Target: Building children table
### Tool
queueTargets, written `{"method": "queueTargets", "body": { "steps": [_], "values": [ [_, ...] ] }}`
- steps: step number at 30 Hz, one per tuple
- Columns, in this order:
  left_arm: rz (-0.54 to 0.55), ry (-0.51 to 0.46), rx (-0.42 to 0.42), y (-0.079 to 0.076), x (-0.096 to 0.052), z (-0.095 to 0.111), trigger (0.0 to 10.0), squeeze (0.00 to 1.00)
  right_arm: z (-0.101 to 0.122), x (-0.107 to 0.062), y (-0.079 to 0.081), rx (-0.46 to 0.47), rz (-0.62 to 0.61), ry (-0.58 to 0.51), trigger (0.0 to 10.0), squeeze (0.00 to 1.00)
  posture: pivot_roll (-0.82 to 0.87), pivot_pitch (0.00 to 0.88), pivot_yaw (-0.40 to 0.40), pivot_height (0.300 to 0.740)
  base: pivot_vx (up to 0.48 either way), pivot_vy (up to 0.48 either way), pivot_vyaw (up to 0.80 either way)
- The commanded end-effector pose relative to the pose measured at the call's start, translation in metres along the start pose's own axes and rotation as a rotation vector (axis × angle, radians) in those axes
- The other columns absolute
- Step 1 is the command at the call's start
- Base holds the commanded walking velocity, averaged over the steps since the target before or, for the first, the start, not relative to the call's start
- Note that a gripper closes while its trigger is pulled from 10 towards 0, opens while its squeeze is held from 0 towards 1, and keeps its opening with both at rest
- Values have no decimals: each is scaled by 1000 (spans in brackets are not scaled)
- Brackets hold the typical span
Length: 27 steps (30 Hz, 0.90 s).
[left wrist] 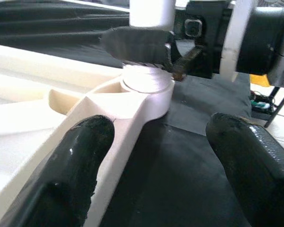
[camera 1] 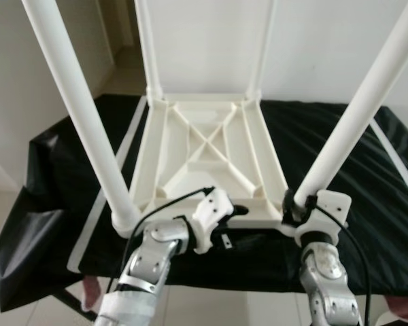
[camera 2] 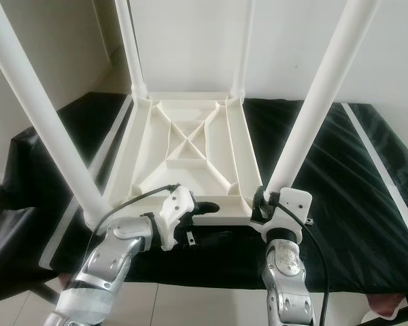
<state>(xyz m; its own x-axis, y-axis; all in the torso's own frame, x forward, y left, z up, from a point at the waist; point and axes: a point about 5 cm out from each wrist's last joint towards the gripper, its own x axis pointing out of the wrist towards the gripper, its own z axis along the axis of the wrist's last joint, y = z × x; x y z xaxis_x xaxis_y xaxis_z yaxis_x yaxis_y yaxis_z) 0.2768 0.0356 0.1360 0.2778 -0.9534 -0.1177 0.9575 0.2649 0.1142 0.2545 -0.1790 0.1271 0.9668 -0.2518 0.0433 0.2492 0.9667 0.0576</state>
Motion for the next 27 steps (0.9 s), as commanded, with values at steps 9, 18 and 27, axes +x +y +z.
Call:
{"method": "queueTargets", "body": {
  "steps": [9,18,27],
  "values": [
    [104,-23,-18,6,4,0,10000,0,5,8,-18,-51,257,-42,10000,0,-55,0,2,740,0,0,0],
    [67,-2,13,5,9,0,10000,0,6,16,-29,-97,463,-32,10000,0,-61,0,12,740,0,0,0],
    [40,10,35,3,11,0,10000,0,6,25,-31,-135,647,5,4784,0,-68,0,23,740,0,0,0]
  ]
}}
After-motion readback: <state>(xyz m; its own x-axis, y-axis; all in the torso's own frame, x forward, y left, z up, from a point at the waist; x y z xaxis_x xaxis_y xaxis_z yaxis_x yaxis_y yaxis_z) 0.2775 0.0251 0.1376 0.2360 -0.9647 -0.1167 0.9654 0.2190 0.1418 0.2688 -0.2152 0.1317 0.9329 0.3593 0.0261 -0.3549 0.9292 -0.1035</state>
